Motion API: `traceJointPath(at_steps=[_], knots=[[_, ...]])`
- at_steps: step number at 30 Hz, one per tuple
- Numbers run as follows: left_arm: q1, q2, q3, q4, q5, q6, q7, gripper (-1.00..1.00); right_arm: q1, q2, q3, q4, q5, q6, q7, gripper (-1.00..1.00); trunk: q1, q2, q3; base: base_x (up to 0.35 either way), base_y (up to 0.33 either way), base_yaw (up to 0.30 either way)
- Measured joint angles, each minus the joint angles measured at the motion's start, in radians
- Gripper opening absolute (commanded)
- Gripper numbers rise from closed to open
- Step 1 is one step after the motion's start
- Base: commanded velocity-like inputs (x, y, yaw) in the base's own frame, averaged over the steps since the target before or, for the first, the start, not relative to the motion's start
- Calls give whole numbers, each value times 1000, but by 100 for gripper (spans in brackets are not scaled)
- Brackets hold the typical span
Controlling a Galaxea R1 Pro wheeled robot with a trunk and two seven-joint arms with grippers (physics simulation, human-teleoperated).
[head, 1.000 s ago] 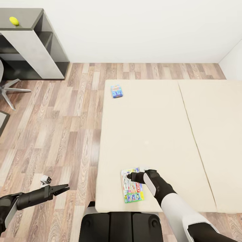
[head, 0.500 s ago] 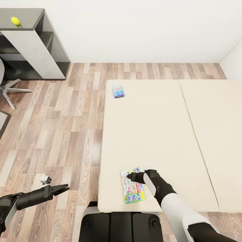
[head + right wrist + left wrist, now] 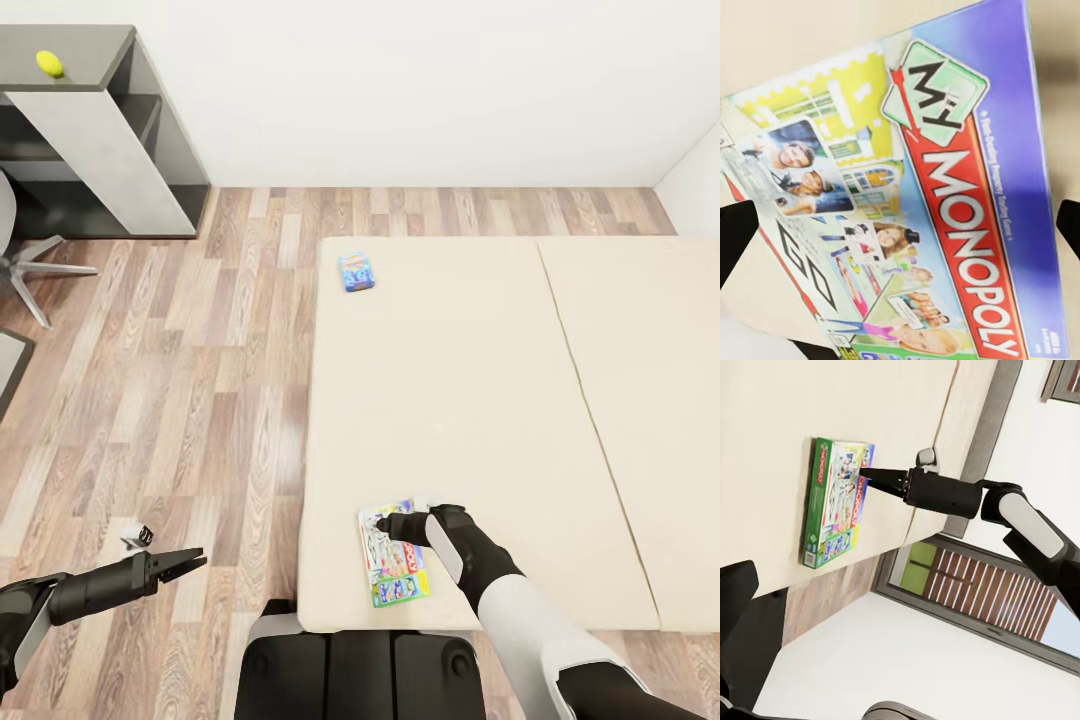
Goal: Put all the toys in the child's room - the three board games (two on the bed and one on the table), the two jigsaw puzzles on the table, and the tennis ball on the table - inside the toy box on the table in the child's room.
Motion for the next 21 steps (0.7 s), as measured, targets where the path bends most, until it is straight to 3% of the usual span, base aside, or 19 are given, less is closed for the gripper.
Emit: traceJointPath(at_steps=[21], knots=[[-1, 0, 0, 0, -1, 0, 0, 100, 0, 0, 0, 0, 0, 0, 0, 100, 0, 0, 0, 0, 47, 0]])
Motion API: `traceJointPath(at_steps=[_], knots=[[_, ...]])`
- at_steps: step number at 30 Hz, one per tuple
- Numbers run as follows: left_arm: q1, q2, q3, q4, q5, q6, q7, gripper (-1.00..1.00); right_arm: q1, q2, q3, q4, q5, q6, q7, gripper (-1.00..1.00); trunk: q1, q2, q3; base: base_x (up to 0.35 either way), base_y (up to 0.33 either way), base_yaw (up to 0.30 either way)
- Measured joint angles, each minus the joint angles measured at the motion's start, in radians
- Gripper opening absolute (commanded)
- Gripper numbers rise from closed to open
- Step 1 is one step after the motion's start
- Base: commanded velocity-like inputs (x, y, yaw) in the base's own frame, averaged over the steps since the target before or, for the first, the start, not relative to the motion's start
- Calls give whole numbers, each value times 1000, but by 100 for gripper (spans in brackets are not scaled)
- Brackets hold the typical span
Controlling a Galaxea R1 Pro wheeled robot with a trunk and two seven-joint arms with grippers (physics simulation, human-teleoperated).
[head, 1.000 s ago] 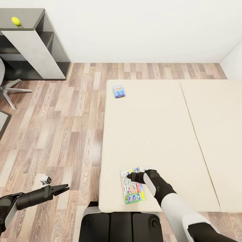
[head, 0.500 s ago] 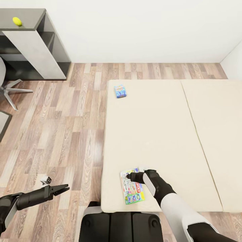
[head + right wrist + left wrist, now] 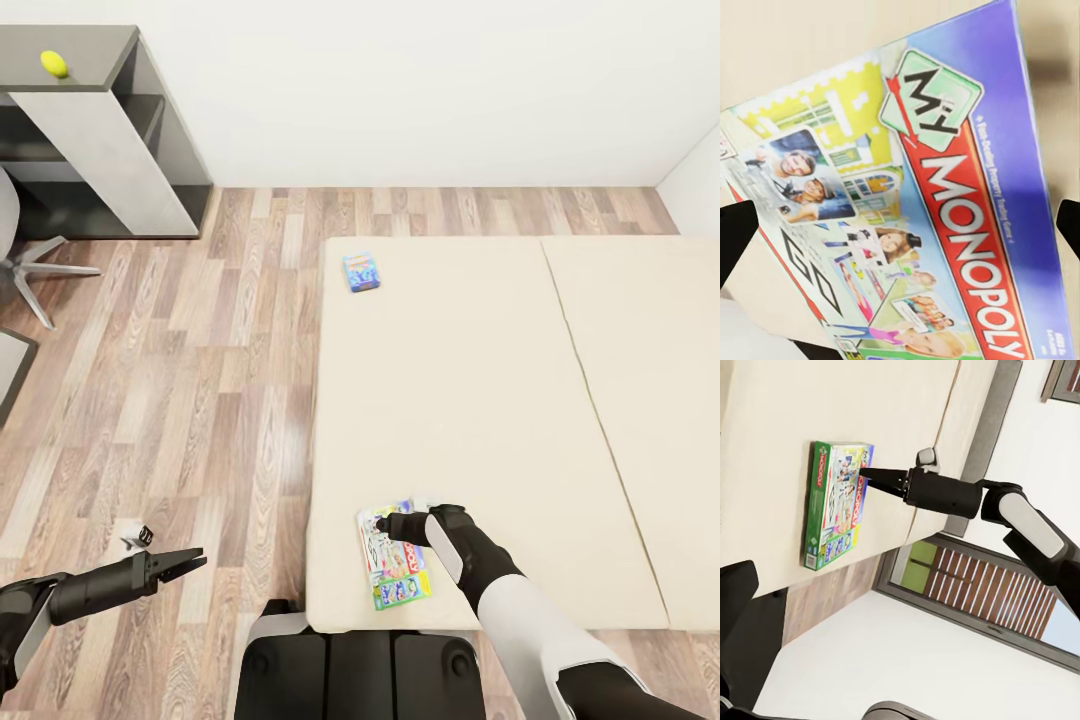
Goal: Put all the toys in the child's room - the three board games (two on the bed and one on the table), the two jigsaw puzzles on the table, and the tennis ball on the table - inside the toy box on the table in the child's room.
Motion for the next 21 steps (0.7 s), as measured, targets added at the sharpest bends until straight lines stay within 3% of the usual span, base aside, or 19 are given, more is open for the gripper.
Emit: traceJointPath(at_steps=[21], knots=[[0, 0, 0, 0, 0, 0, 0, 100, 0, 0, 0, 0, 0, 0, 0, 100, 0, 0, 0, 0, 43, 0]])
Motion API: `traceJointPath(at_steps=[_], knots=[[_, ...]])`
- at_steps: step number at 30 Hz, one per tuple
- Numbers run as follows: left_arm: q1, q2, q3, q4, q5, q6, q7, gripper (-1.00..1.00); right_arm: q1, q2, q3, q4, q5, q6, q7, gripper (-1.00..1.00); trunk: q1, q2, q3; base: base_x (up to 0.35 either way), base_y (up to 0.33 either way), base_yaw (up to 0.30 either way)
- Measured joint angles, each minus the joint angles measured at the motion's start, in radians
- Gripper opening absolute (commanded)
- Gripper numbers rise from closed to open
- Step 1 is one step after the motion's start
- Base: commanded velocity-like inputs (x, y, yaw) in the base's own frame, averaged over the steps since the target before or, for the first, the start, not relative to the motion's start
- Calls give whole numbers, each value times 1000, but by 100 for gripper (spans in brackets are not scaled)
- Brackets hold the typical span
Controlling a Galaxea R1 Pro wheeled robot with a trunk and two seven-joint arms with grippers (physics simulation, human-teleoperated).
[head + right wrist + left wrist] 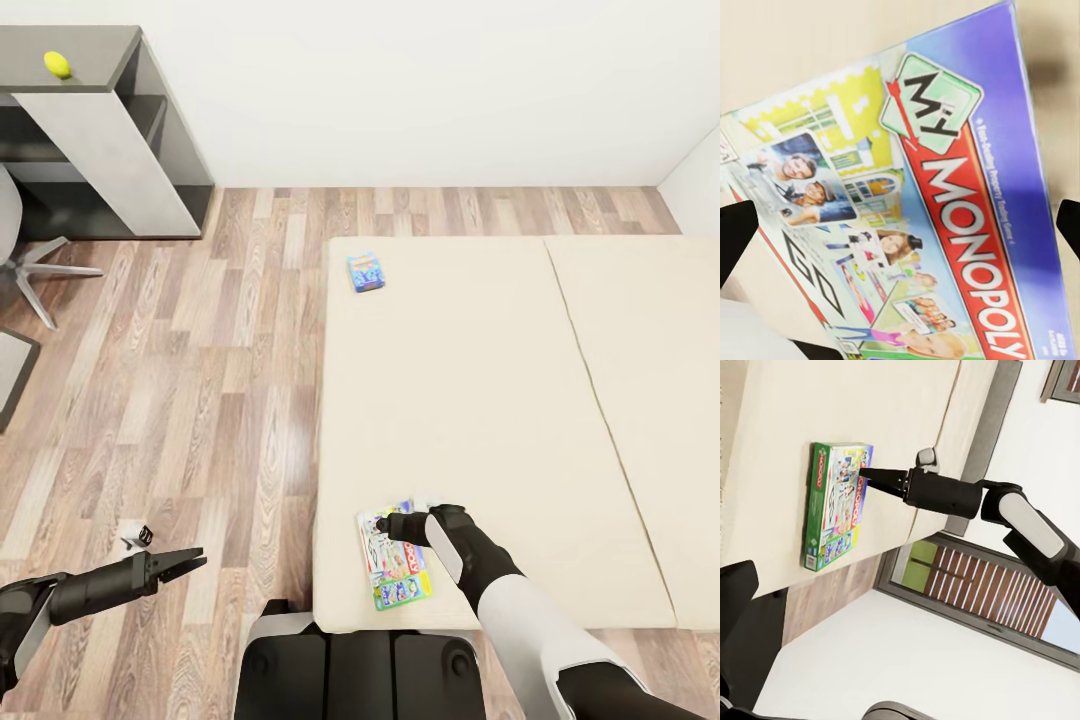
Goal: Put all the toys in the child's room - the three board games (two on the bed and one on the table), the two jigsaw puzzles on the table, and the tennis ball on the table - inside the toy box on the table in the child's room.
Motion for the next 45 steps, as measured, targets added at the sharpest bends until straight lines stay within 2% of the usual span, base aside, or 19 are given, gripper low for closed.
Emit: traceJointPath(at_steps=[45], knots=[[0, 0, 1, 0, 0, 0, 0, 100, 0, 0, 0, 0, 0, 2, 0, 100, 0, 0, 0, 0, 26, 0]])
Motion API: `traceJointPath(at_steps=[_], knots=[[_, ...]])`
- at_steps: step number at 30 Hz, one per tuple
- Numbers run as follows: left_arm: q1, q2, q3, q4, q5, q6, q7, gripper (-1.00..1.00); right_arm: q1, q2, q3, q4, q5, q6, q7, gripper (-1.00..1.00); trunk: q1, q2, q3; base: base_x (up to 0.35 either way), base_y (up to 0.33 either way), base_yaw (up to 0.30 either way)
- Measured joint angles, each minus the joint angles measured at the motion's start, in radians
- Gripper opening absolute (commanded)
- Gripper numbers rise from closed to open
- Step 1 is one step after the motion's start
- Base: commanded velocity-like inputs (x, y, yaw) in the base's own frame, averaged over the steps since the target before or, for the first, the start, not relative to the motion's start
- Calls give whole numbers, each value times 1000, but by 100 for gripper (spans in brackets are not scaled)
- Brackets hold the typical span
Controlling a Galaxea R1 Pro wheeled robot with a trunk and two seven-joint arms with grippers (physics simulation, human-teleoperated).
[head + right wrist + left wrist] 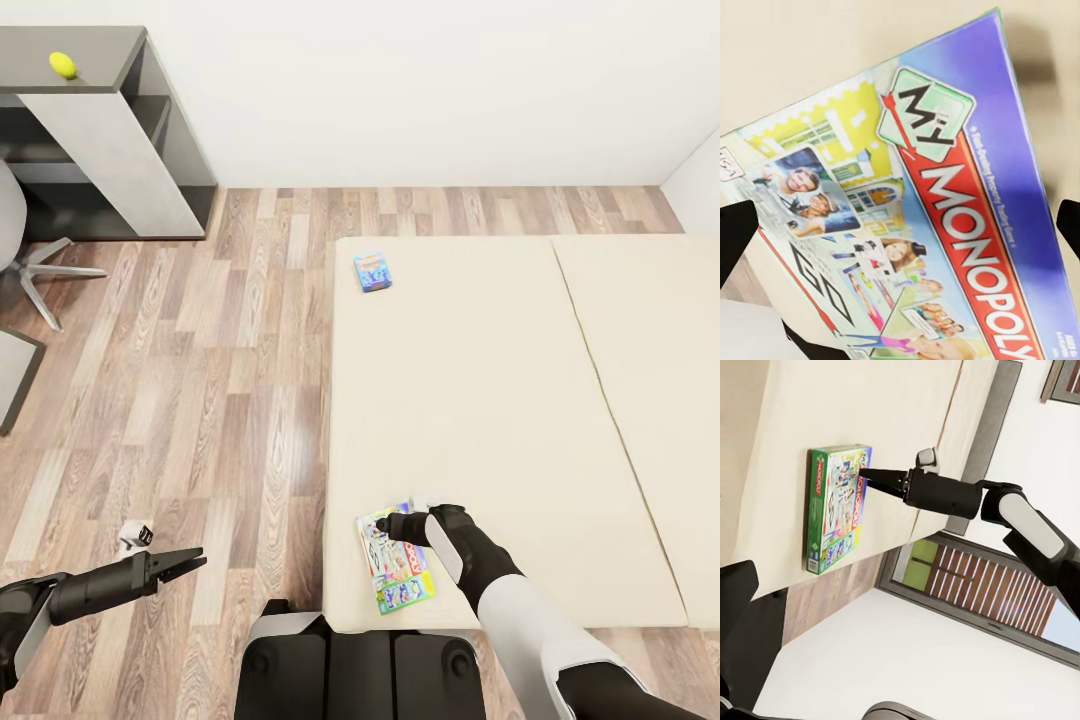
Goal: Put all the toys in the child's room - the three board games (two on the bed and one on the table), the two jigsaw puzzles on the table, and the tennis ball on the table - inside the toy box on the table in the child's room.
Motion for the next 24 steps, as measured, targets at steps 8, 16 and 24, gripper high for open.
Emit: traceJointPath(at_steps=[8, 16, 24], knots=[[0, 0, -1, 0, 0, 0, 0, 100, 0, 0, 0, 0, 0, 0, 0, 100, 0, 0, 0, 0, 0, 0], [-1, 0, -1, 0, 0, 0, 0, 100, 0, 0, 0, 0, -2, 0, 0, 100, 0, 0, 0, 0, 65, 0], [0, 0, 0, 0, 0, 0, 0, 100, 0, -4, -2, 0, -3, 4, 3, 100, 0, 0, 0, 0, 10, 0]])
